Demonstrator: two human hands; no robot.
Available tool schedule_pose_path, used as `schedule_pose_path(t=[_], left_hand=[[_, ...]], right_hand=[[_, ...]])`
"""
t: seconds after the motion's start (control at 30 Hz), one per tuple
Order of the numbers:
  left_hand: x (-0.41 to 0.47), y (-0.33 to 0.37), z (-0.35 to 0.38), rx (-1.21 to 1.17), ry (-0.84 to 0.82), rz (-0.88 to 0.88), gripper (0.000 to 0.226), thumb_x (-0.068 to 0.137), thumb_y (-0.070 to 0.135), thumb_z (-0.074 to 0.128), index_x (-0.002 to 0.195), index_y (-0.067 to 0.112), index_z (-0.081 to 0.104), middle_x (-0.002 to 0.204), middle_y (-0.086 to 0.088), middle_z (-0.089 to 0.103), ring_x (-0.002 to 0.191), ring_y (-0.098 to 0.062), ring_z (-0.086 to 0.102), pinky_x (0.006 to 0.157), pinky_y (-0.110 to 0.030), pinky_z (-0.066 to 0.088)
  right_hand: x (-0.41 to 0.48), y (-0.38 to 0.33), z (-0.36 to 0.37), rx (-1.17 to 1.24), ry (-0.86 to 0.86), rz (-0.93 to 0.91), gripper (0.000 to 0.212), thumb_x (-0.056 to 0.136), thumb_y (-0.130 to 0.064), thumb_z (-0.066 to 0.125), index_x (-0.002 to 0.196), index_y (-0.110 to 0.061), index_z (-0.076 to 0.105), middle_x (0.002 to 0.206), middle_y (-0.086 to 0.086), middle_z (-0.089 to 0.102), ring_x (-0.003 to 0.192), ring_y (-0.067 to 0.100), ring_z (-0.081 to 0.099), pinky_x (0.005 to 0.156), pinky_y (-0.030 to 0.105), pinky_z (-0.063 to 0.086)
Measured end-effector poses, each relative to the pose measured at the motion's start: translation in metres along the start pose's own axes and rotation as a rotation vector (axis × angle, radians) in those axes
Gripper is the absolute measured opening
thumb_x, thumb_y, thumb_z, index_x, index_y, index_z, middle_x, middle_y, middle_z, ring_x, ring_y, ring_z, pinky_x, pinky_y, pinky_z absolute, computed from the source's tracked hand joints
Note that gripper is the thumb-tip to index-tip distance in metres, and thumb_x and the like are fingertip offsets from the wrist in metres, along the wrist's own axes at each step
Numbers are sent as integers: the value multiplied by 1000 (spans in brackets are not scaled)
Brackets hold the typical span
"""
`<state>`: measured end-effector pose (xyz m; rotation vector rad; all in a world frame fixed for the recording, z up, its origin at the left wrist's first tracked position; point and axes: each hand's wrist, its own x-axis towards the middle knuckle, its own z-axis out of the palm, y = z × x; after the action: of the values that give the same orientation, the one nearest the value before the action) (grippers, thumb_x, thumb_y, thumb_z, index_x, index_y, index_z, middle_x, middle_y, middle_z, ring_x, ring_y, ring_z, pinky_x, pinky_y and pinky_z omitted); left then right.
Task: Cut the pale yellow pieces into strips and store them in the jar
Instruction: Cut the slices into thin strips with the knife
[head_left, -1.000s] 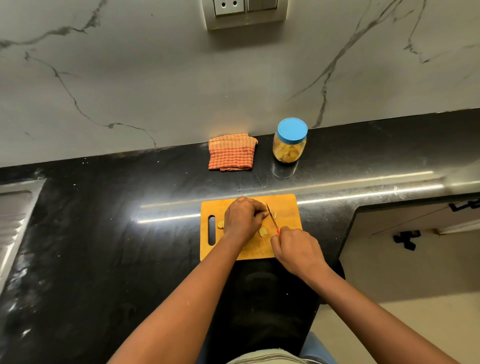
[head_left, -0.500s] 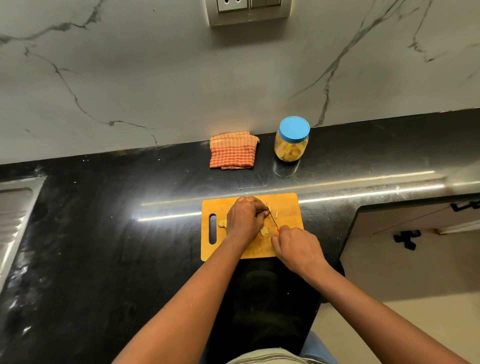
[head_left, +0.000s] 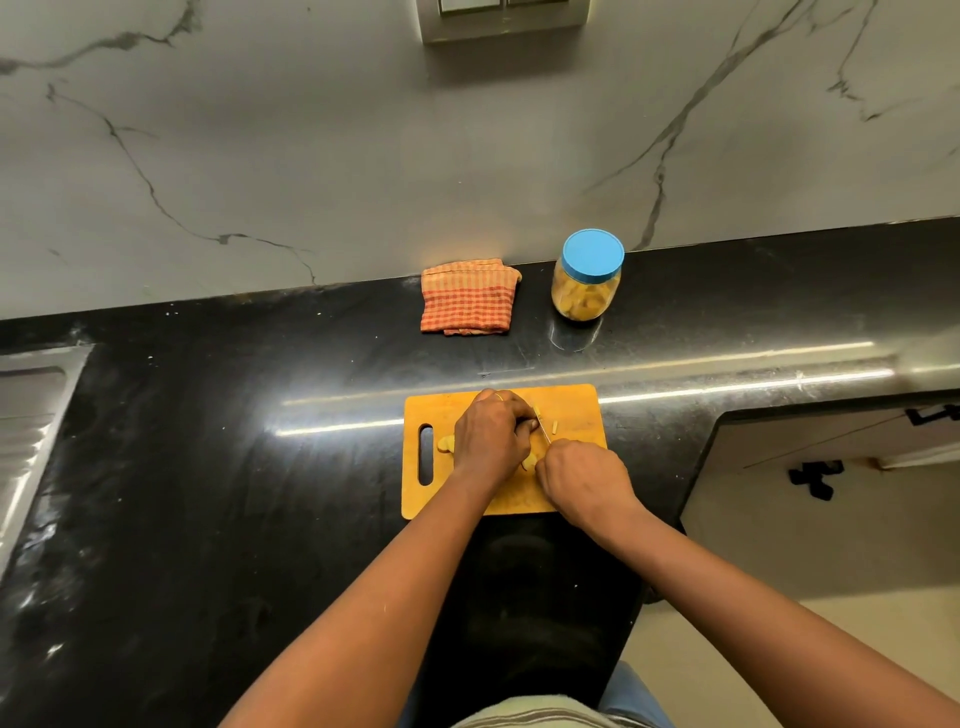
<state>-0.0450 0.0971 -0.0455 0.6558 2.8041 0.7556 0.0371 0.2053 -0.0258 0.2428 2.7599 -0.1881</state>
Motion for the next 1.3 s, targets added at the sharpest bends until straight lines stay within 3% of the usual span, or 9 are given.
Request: schedule_pose_path(t=[0.17,0.3,0.53,0.93,1.17,1.3], left_hand=[[0,0,-1,-1,6,-3,11,89,31,68,96,27,76,99,13,69,97,-12,54,71,-30,50],[0,-1,-1,-19,13,6,12,88,32,69,95,26,76,97,13,70,96,-11,55,71,-31,50],[2,-6,-4,-51,-17,18,10,88,27,69,95,24,76,98,10,71,94,-11,58,77,-29,49],[4,-11,-9,-66,-2,32,13,87,19,71,97,15,77,100,2,71,97,-15,59,84,-28,47],[2,-9,-8,-44,15,24,15,90,23,68,100,17,76,104,5,69,101,-13,55,79,-19,38],[3,-12,-8,-51,16,30,15,88,24,70,100,18,77,104,6,69,101,-12,55,79,-21,41]], right_hand=[[-27,11,3,-137,-15,-89,32,103,-23,34,98,-12,63,91,3,60,78,25,65,56,33,43],[-36,15,0,32,30,-29,35,103,-31,32,97,-13,60,92,4,62,82,27,64,65,36,51],[-33,14,5,255,131,84,36,100,-40,31,89,-17,56,80,5,65,69,24,61,58,33,46],[-28,-5,2,179,118,18,38,101,-40,31,97,-16,60,90,4,67,79,23,64,58,30,40],[-22,4,-8,140,131,58,38,100,-39,32,96,-15,62,93,5,68,84,26,65,65,33,46],[-25,2,-7,150,128,42,38,101,-38,33,94,-15,62,93,5,67,83,26,64,66,34,48]])
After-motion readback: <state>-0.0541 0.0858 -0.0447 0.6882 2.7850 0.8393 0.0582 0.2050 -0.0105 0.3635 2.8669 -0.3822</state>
